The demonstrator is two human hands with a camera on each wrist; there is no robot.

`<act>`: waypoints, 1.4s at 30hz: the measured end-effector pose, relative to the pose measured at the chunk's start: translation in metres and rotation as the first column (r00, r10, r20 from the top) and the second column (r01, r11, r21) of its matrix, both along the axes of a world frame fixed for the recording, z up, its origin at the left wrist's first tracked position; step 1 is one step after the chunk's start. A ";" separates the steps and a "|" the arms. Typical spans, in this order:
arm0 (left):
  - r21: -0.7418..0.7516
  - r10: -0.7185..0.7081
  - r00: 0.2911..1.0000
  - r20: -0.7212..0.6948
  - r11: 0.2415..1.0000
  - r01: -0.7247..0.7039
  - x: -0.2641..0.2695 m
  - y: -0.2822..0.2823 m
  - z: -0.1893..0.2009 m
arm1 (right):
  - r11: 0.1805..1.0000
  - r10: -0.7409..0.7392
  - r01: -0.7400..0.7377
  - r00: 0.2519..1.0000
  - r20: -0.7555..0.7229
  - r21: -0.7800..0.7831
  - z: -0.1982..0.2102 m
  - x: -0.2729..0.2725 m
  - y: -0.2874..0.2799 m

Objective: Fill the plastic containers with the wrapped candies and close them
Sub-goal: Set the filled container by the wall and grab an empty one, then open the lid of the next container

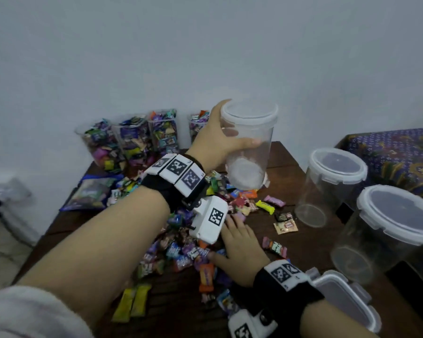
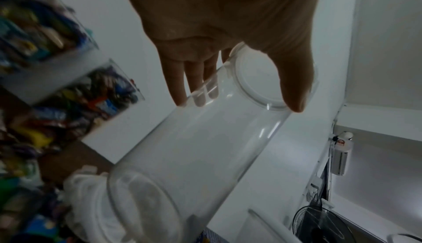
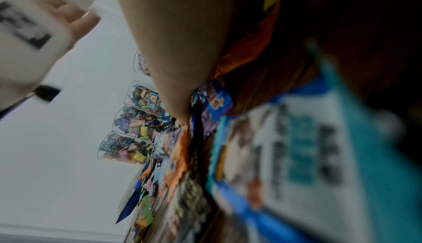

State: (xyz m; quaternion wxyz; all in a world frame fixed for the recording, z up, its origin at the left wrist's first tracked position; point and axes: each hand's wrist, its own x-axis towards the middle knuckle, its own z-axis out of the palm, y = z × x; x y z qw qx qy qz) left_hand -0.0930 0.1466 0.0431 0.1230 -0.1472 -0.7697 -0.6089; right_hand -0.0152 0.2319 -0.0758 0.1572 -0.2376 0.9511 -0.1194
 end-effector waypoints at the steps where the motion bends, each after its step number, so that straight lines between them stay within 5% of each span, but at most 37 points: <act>1: 0.000 -0.003 1.000 -0.001 1.000 0.003 0.013 -0.009 0.001 | 1.000 -0.001 0.002 0.999 0.036 -0.021 -0.008 0.015 0.029; 3: 0.001 -0.006 1.000 -0.016 1.000 0.006 0.037 -0.028 0.003 | 0.997 -0.042 0.040 0.999 0.020 0.066 -0.006 0.009 0.040; 16: 0.093 0.044 0.992 0.120 0.994 -0.055 0.202 -0.095 -0.042 | 0.999 -0.005 0.007 0.998 -0.062 0.041 -0.014 0.011 0.028; 30: -0.018 0.141 0.977 0.158 0.990 -0.140 0.218 -0.093 -0.078 | 0.999 -0.037 0.038 0.997 -0.064 0.009 -0.014 0.011 0.026; 36: -0.064 0.109 0.973 0.203 0.993 -0.098 0.221 -0.103 -0.080 | 0.993 -0.087 0.081 0.995 -0.056 -0.089 0.012 0.017 0.024; 42: 0.075 0.267 0.939 0.217 0.954 -0.289 0.226 -0.116 -0.071 | 0.859 -0.189 0.112 0.976 -0.107 -0.499 0.069 0.033 0.019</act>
